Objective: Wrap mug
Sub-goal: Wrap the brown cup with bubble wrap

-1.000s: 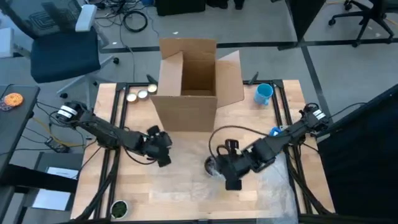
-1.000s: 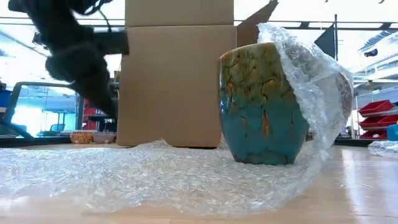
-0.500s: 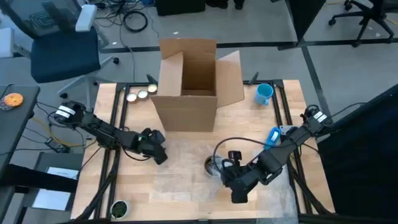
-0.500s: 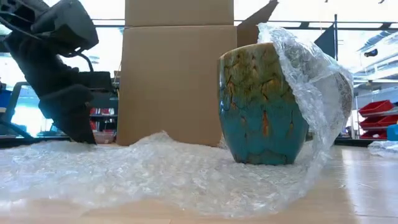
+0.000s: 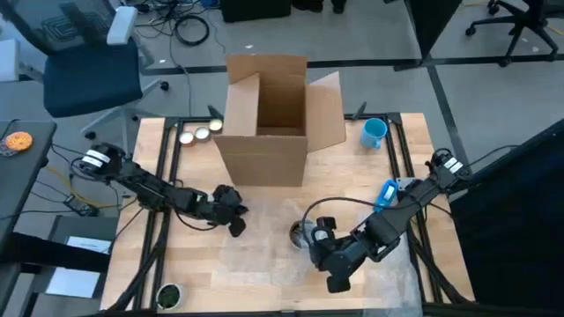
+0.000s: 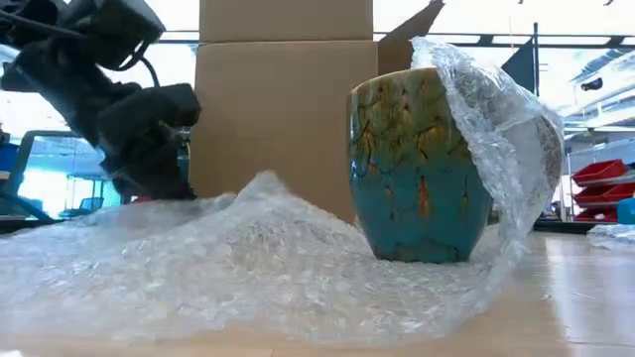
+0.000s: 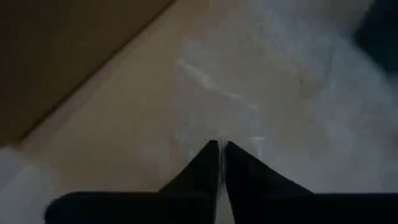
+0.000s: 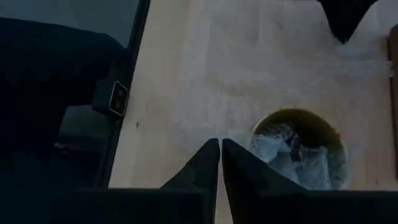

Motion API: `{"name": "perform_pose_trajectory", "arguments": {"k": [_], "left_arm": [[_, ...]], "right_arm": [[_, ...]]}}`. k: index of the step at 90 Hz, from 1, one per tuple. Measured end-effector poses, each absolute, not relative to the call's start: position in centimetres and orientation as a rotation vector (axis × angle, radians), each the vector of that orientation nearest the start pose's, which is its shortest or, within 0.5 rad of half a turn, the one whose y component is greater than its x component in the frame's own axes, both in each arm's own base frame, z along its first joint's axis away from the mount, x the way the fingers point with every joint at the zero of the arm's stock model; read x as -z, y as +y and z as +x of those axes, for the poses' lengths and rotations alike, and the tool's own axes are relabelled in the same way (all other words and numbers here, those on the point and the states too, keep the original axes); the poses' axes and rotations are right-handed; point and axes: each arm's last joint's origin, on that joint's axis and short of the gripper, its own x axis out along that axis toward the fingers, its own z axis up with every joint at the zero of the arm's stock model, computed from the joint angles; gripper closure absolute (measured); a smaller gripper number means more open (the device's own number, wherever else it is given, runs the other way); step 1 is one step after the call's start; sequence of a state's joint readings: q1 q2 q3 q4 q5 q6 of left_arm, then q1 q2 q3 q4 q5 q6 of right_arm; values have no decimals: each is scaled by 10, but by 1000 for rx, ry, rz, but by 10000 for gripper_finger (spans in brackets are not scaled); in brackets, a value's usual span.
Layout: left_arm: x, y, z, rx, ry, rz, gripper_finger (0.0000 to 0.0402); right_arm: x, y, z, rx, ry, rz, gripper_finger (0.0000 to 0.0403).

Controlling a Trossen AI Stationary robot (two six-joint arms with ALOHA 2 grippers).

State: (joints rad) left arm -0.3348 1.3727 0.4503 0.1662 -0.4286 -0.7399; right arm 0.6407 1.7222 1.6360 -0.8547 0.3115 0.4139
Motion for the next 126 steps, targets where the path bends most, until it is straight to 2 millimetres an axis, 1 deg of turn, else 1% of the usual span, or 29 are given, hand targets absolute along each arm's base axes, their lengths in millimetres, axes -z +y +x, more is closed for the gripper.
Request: {"name": "perform_pose_trajectory", "arguments": {"k": [15, 48, 57, 72, 85, 95, 102, 121, 126], "left_arm": [[-157, -73, 236, -270, 528, -419, 401], [-217, -94, 266, -138, 370, -294, 402], [-227, -96, 270, -113, 331, -270, 402], [-229, -97, 272, -97, 316, -258, 402], [-226, -98, 274, -85, 319, -260, 402], [-227, -99, 276, -59, 301, -272, 402], [-227, -100, 276, -40, 296, -277, 402], [-224, -104, 284, -5, 258, -286, 402], [-222, -105, 287, 12, 229, -285, 402]], "right_arm": [[-326, 213, 297, -128, 877, -46, 403], [-326, 214, 297, -118, 873, -43, 403], [-326, 213, 297, -106, 871, -32, 403], [-323, 213, 298, -64, 863, -53, 403], [-315, 214, 301, -46, 900, -71, 403], [-309, 210, 304, -15, 923, -68, 403], [-304, 206, 303, 39, 953, -116, 403], [-305, 193, 305, 231, 879, -237, 403], [-305, 186, 306, 272, 881, -265, 402]]}}
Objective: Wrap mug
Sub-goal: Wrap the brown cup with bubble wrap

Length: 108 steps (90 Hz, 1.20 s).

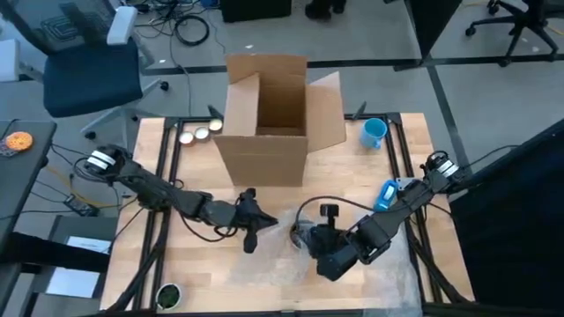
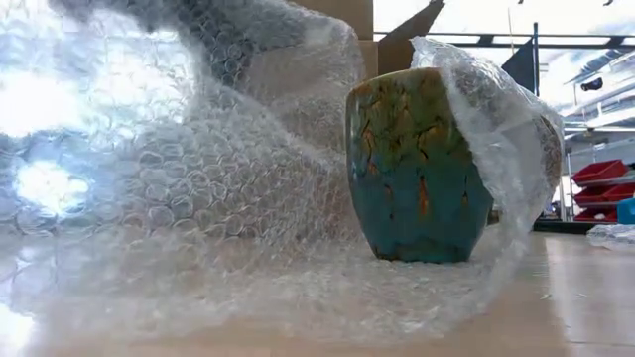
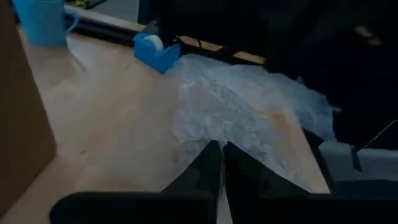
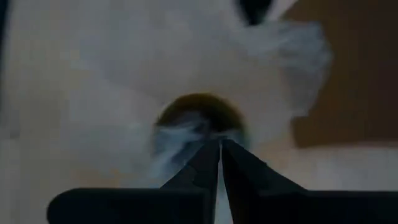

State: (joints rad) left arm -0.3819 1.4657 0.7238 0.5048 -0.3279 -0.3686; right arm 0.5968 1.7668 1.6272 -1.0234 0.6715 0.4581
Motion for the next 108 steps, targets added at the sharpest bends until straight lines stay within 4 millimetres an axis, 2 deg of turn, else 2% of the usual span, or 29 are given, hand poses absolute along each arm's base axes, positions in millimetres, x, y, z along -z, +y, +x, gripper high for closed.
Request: {"name": "perform_pose_trajectory", "arguments": {"k": [19, 33, 68, 86, 96, 108], "left_arm": [[-209, -112, 302, 60, 154, -294, 402], [-205, -114, 308, 76, 88, -293, 402], [-205, -118, 309, 185, 72, -242, 399], [-205, -118, 309, 209, 72, -225, 389], [-206, -119, 309, 241, 68, -224, 382], [-206, -120, 309, 263, 66, -226, 376]], "right_arm": [[-304, 161, 316, 335, 928, -331, 401], [-303, 152, 320, 320, 956, -389, 401], [-306, 158, 326, 178, 930, -461, 401], [-311, 153, 336, 179, 862, -524, 402], [-312, 146, 343, 133, 856, -489, 402], [-309, 141, 347, -34, 910, -378, 402]]}}
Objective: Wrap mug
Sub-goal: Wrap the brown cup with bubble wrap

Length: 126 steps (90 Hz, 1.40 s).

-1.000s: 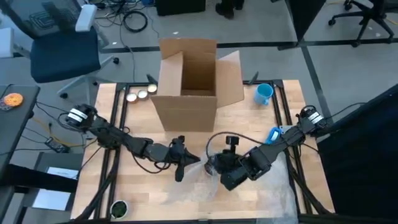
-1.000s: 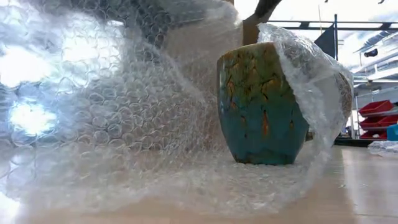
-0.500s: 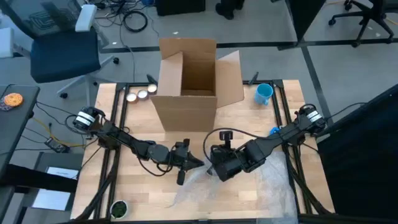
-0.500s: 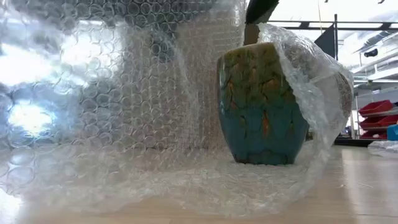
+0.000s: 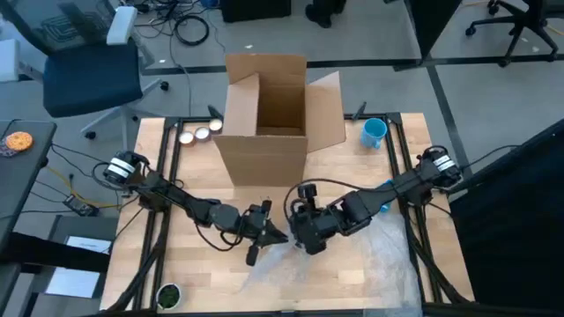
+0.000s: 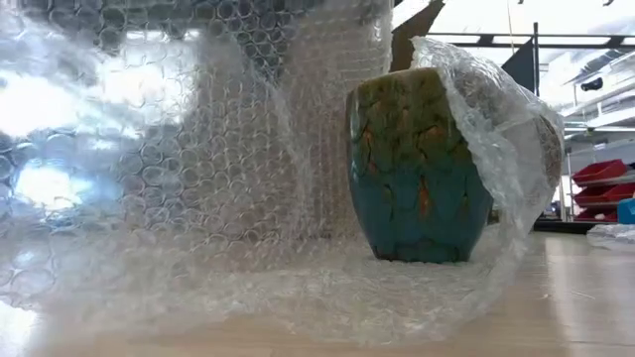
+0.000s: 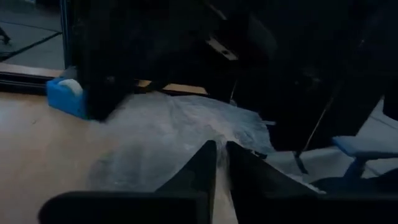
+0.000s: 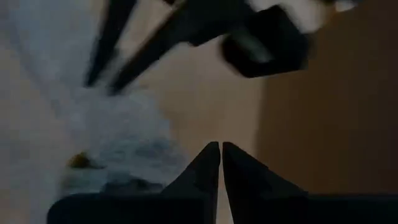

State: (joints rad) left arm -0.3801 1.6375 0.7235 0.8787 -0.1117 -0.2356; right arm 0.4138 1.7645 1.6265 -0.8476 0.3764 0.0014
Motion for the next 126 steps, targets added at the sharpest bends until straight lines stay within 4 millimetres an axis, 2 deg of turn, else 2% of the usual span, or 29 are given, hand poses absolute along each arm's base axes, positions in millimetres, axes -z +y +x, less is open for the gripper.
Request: {"name": "perform_pose_trajectory", "arguments": {"k": [9, 20, 37, 53, 67, 89, 100, 126], "left_arm": [[-206, -120, 309, 264, 64, -226, 373], [-208, -120, 309, 283, 53, -229, 370], [-212, -121, 308, 303, 5, -221, 361], [-219, -121, 308, 324, -48, -226, 346], [-221, -117, 305, 319, 7, -199, 341], [-211, -102, 311, 184, 81, -177, 341], [-201, -102, 315, 178, 111, -217, 341], [-192, -130, 339, 278, 140, -217, 341]], "right_arm": [[-301, 141, 348, -151, 938, -287, 403], [-289, 142, 346, -214, 981, -230, 403], [-273, 141, 343, -193, 1030, -178, 403], [-248, 141, 341, -179, 1025, -149, 403], [-235, 142, 337, -173, 1053, -136, 403], [-236, 151, 335, -201, 1037, -127, 403], [-241, 154, 334, -204, 1034, -123, 403], [-264, 164, 333, -226, 1012, -133, 403]]}}
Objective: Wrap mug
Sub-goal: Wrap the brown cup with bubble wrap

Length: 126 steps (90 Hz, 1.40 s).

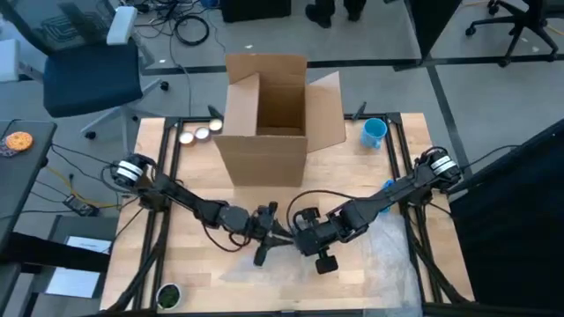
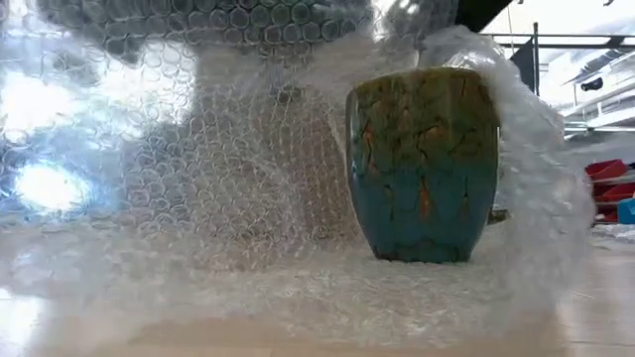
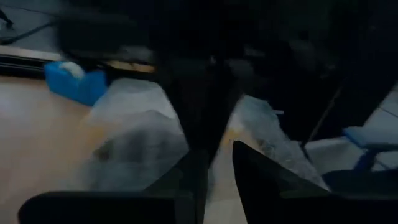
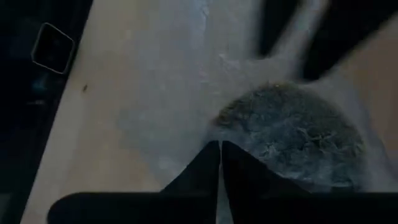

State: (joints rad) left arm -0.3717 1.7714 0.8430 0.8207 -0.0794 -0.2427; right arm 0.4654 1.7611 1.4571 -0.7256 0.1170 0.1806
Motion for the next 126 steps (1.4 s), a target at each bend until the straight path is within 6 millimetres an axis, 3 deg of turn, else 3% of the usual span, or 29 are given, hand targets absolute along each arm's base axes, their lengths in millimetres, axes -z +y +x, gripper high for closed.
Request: {"name": "perform_pose_trajectory", "arguments": {"k": [18, 46, 62, 84, 110, 126], "left_arm": [[-184, -141, 358, 344, 232, -206, 342], [-190, -146, 362, 361, 238, -201, 342], [-190, -155, 358, 388, 238, -198, 342], [-191, -160, 356, 403, 235, -196, 342], [-193, -162, 355, 423, 215, -200, 342], [-211, -160, 344, 483, 279, -210, 342]], "right_arm": [[-272, 167, 331, -145, 991, -197, 403], [-275, 151, 338, 62, 919, -339, 403], [-275, 140, 346, 20, 924, -249, 403], [-270, 164, 346, -207, 934, -129, 403], [-240, 186, 341, -230, 1044, -94, 403], [-238, 191, 338, -235, 1057, -103, 403]]}}
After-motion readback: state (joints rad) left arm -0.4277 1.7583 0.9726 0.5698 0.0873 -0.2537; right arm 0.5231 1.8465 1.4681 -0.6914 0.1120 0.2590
